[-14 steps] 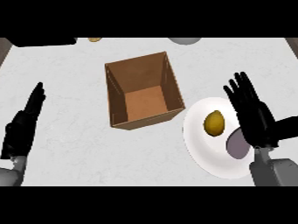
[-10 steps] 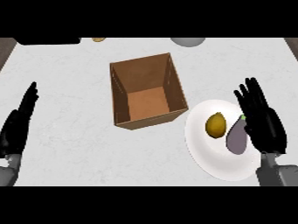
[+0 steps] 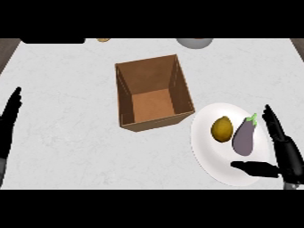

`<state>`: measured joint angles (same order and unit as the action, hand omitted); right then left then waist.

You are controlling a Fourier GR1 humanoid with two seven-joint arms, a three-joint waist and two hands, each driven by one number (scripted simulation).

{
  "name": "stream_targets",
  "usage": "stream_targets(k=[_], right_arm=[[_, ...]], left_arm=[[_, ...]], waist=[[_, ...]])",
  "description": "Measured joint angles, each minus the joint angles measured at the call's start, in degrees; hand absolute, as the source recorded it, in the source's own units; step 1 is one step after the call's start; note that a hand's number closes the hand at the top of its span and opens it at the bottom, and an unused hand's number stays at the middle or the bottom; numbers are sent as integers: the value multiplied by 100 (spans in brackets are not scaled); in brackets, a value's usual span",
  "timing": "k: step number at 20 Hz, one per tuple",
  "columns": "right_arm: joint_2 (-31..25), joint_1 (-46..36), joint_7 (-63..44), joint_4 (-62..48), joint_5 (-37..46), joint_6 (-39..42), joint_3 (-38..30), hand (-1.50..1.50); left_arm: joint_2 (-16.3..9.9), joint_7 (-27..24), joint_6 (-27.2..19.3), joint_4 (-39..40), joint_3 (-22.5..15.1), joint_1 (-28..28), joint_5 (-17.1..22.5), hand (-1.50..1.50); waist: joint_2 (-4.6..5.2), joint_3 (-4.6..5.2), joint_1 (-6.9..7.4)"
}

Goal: Pick the lemon from the plate and place it in the cardboard box

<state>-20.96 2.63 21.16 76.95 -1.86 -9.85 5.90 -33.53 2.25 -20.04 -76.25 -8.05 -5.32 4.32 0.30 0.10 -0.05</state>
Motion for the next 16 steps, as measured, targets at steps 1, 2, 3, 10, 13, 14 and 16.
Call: stream_targets(k=[1, 2, 3, 10, 13, 14, 16], right_arm=[[62, 77, 416, -190, -79, 73, -79, -150], [92, 149, 814, -340, -141, 164, -153, -150], [107, 160, 1173, -536, -192, 287, -221, -150], [-699, -179, 1483, -1117, 591, 251, -358, -150], [-1127, -337, 903, -1029, 1076, 361, -106, -150], [-1269, -396, 672, -945, 1192, 471, -24, -150], [-1427, -462, 257, -783, 1443, 635, 179, -150]], left_arm=[[-25, -11, 39, 3, 35, 37, 14, 0], [-28, -28, 53, 24, 58, 64, 3, 0], [-3, -35, 69, 51, 80, 54, -2, 0], [73, -40, 200, 280, 188, -86, -102, 0], [46, 44, 229, 229, 217, -140, -123, 0], [57, 93, 222, 202, 201, -138, -148, 0], [101, 5, 223, 238, 222, -77, -170, 0]], waist=[[-5, -7, 5], [-9, -11, 4], [-12, -13, 4], [-18, -7, 23], [-25, -4, 41], [-28, -3, 41], [-31, -1, 39]])
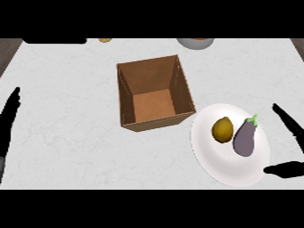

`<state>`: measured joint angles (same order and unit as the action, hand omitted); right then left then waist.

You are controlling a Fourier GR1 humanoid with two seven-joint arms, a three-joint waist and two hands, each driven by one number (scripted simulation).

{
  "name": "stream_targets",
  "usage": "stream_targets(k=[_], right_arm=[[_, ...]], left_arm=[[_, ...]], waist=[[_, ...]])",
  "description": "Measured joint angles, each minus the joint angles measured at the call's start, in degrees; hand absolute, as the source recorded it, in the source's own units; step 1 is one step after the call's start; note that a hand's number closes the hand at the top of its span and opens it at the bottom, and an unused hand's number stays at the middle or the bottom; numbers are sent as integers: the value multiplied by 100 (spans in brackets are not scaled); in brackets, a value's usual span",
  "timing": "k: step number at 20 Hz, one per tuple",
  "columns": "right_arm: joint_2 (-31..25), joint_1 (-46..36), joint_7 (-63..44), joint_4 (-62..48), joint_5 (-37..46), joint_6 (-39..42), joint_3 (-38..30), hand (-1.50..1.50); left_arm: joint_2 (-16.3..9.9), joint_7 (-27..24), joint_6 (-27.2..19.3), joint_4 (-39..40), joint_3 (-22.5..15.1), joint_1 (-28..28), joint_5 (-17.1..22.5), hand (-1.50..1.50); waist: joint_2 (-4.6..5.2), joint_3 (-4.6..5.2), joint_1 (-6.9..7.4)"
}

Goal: Pick the lemon from the plate and place it in the cardboard box

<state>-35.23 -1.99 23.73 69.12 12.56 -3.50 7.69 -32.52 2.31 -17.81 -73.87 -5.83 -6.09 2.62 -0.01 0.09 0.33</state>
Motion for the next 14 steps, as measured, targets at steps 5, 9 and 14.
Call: stream_targets(k=[5, 9, 14], right_arm=[[-326, -573, -1295, 240, 476, 746, 468, -150], [-176, -1035, -2185, 363, 674, 1324, 755, -150], [126, -1406, -2678, 134, 1043, 1732, 856, -150]], left_arm=[[-6, 40, 86, 12, 37, -47, -40, 0], [78, 25, 90, 9, 78, -39, -122, 0], [99, 28, 244, -119, 281, 90, -195, 0]], waist=[[3, 1, 35], [3, -3, 26], [2, -7, 14]])
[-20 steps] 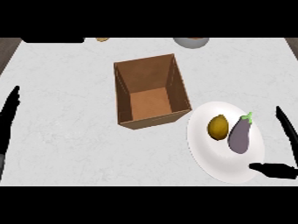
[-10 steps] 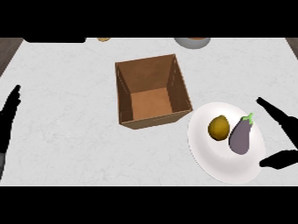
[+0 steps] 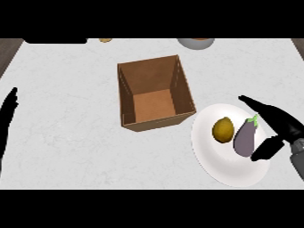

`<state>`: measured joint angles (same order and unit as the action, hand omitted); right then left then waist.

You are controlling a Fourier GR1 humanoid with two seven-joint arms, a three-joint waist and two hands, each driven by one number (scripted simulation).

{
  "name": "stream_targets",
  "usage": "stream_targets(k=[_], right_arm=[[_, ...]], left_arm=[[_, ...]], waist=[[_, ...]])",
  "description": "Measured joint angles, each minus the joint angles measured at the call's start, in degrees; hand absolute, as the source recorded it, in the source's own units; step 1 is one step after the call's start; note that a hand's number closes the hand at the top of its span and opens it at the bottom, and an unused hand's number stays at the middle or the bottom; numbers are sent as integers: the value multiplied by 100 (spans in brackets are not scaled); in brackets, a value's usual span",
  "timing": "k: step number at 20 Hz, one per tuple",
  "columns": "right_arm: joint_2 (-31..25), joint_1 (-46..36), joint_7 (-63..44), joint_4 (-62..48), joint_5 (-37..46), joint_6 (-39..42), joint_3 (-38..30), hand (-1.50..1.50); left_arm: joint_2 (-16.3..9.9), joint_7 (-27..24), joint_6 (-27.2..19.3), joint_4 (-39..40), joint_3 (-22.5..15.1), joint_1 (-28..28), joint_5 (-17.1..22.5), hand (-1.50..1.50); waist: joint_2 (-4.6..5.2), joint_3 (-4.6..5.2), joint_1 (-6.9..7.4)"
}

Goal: Pick the lemon from the plate and place it in the cardboard box

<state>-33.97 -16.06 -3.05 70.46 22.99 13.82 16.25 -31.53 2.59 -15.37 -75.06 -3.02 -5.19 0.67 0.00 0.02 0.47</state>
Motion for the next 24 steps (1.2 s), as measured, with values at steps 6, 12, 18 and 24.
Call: stream_targets(k=[6, 12, 18, 24], right_arm=[[462, -67, -162, -133, 558, 116, -58, -150], [754, -256, -48, -369, 905, 371, -352, -150], [1032, -37, 42, 7, 1028, 513, -460, -150], [1316, 158, -43, 566, 1184, 715, -515, -150]], left_arm=[[176, 30, 193, 19, 243, -40, -241, 0], [388, 98, 369, -101, 472, 25, -491, 0], [598, 43, 405, -19, 608, 6, -748, 0], [707, 187, 567, -261, 772, 94, -906, 0]], waist=[[-2, 0, -24], [-4, 1, -29], [-3, -1, -42], [-4, -3, -43]])
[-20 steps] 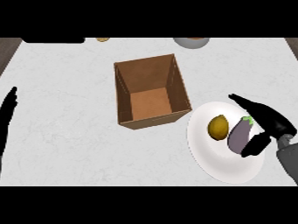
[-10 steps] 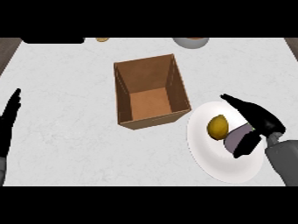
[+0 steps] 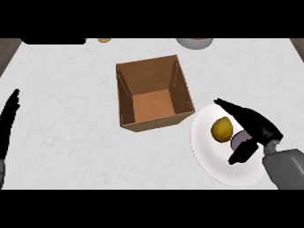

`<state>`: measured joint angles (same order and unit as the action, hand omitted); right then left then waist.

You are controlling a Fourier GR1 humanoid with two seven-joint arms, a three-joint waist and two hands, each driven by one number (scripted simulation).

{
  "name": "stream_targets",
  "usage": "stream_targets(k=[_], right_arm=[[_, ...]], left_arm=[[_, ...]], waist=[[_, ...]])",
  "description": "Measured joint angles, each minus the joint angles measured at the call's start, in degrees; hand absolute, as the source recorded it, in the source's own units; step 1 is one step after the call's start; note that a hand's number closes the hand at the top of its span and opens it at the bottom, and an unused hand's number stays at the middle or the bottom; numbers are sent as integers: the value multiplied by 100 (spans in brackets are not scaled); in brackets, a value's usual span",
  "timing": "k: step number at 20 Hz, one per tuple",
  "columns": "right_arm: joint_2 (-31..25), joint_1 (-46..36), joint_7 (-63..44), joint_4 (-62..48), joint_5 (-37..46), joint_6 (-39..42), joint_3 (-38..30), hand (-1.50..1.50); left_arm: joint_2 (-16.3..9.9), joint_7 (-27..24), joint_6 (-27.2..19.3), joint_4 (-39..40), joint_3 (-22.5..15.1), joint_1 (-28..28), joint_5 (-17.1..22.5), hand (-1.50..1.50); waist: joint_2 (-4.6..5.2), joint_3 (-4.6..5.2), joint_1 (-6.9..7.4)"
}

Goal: Pick the lemon from the plate and place it in the cardboard box

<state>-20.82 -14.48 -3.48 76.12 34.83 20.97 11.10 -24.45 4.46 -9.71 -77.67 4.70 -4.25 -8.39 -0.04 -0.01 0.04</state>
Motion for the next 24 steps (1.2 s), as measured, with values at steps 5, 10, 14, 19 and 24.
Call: stream_targets(k=[5, 10, 14, 19, 24], right_arm=[[188, -227, -350, -51, 259, 286, 14, -150], [351, -147, -691, -116, 503, 411, 23, -150], [536, -240, -651, -534, 762, 181, -39, 150], [615, -522, -211, -1198, 1331, -837, -30, 150], [640, -683, -40, -1487, 1745, -1537, -108, 150]], left_arm=[[112, -25, 77, 136, 79, -177, -156, 0], [58, -14, 270, 56, 282, -115, -124, 0], [148, -237, 314, 190, 380, -81, -197, 0], [263, -233, 236, 276, 335, -220, -338, 0], [262, -151, 312, 301, 417, -302, -350, 0]], waist=[[2, 2, 6], [2, 1, 9], [5, 1, 11], [10, 3, 35], [-10, 18, 21]])
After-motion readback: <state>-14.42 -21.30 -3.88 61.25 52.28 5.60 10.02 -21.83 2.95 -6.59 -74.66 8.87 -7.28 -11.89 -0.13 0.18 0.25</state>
